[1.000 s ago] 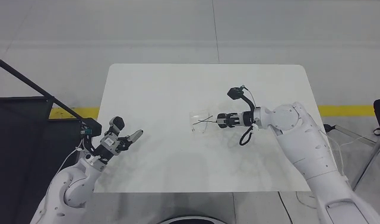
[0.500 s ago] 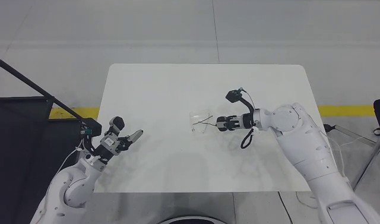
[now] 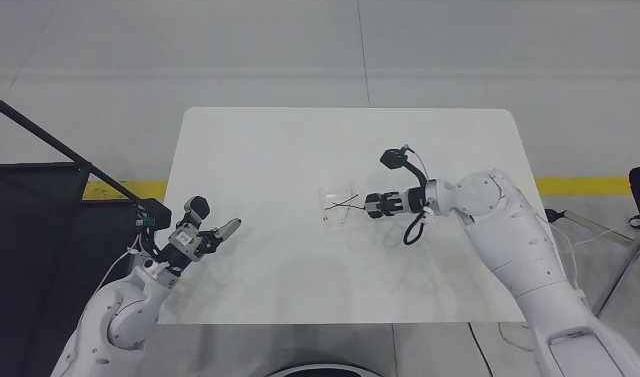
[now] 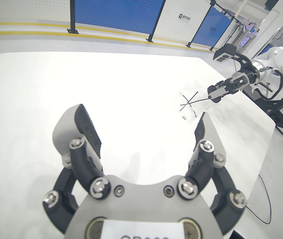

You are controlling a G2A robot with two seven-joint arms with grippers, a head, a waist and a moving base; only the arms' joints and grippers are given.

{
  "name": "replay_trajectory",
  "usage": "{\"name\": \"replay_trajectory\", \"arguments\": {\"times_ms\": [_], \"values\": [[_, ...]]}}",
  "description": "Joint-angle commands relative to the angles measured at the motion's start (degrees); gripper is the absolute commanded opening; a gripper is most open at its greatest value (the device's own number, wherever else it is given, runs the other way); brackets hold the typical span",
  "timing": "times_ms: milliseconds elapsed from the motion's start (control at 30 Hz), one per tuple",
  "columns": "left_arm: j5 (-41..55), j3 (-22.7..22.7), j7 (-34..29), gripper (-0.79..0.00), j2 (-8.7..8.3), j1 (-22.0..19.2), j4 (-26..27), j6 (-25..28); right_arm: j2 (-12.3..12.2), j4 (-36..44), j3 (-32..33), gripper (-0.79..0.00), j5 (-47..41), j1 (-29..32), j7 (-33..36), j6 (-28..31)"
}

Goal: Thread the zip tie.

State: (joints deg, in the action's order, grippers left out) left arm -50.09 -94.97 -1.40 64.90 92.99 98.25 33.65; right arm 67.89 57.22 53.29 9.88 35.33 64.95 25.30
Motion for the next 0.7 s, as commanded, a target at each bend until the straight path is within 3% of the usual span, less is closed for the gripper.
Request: {"name": "replay_trajectory", "arguments": {"times_ms": [0, 667], "values": [[0.0, 0.0, 0.0, 0.0, 0.0, 0.0, 0.0, 0.0, 0.1, -0.43, -0.29, -0.686, -0.15, -0.29, 0.07, 0.12], [0.0, 0.0, 0.0, 0.0, 0.0, 0.0, 0.0, 0.0, 0.5, -1.94, -1.9, -0.56, -0.11, -1.54, -0.81, 1.17]]}}
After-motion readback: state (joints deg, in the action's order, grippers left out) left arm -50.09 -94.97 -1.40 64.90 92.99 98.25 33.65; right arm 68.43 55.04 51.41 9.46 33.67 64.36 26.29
